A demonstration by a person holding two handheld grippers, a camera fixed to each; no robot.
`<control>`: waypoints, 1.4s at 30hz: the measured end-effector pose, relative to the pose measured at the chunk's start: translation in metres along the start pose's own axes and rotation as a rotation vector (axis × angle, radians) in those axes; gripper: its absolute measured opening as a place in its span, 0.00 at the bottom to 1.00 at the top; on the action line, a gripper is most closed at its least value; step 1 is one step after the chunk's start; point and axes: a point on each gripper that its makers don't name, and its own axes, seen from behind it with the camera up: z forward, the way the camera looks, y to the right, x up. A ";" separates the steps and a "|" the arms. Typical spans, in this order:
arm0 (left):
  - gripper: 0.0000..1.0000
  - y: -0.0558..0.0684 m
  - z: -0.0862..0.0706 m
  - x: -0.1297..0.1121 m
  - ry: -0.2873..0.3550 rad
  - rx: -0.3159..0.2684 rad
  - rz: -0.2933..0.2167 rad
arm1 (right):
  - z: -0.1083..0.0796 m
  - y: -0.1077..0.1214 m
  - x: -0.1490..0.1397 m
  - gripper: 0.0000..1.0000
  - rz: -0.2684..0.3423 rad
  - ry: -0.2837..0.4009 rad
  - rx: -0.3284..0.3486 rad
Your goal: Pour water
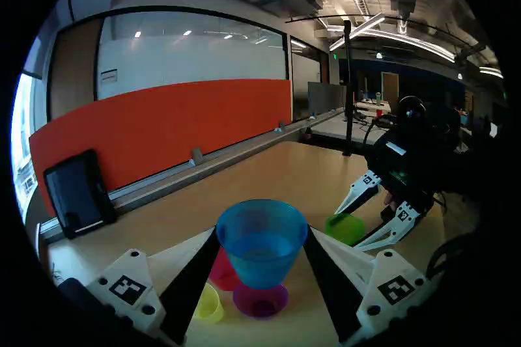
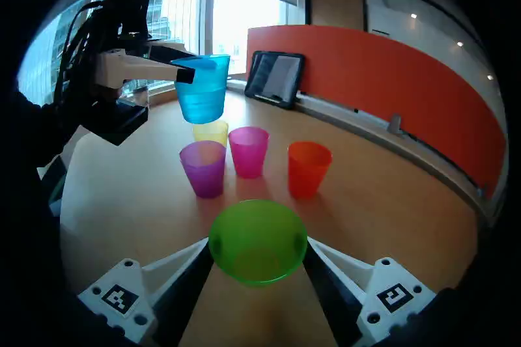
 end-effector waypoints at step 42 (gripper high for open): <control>0.88 -0.015 -0.051 0.042 0.188 0.064 -0.060 | -0.039 -0.012 0.158 0.93 -0.049 0.431 -0.022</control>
